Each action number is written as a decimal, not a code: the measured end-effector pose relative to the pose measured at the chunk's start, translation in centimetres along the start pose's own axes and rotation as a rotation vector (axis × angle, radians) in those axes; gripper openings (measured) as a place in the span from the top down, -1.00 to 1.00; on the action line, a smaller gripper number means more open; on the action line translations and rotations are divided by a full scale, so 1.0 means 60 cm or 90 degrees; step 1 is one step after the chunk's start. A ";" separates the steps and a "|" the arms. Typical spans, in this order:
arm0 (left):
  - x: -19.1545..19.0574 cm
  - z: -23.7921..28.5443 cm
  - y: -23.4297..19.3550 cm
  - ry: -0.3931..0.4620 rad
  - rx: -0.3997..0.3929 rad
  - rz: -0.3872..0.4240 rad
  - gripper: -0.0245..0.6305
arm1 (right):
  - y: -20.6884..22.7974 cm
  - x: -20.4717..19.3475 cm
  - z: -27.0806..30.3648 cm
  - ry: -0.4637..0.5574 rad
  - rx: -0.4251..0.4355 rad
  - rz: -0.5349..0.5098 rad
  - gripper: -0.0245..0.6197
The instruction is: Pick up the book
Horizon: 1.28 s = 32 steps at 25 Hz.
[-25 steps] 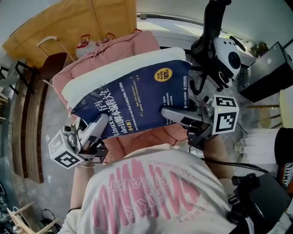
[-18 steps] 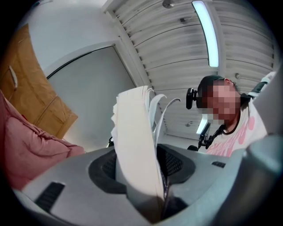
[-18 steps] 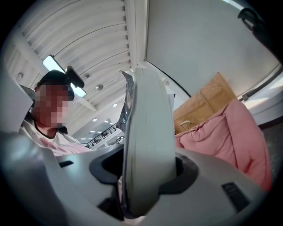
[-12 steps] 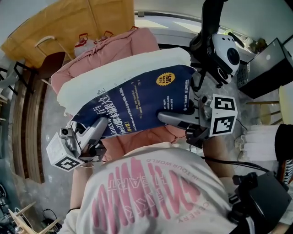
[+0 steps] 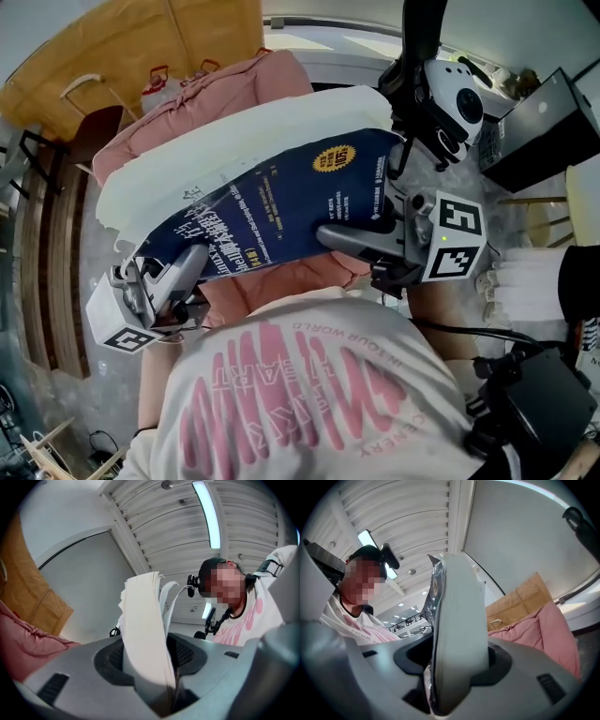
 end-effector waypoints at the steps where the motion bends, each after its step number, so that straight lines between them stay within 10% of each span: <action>1: 0.001 0.001 0.001 0.000 -0.001 0.002 0.28 | -0.001 0.001 -0.001 0.000 -0.001 -0.004 0.25; 32: -0.003 -0.003 -0.001 -0.003 0.015 0.013 0.28 | 0.005 -0.004 0.004 -0.017 0.005 -0.015 0.22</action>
Point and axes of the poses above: the fingertips, and each gripper's own axes: z forward along the fingers, y to its right, x out of its top, the point moved 8 cm from there along -z, backward along the fingers, and after that the axes turned 8 degrees about x, right-handed, at the moved point
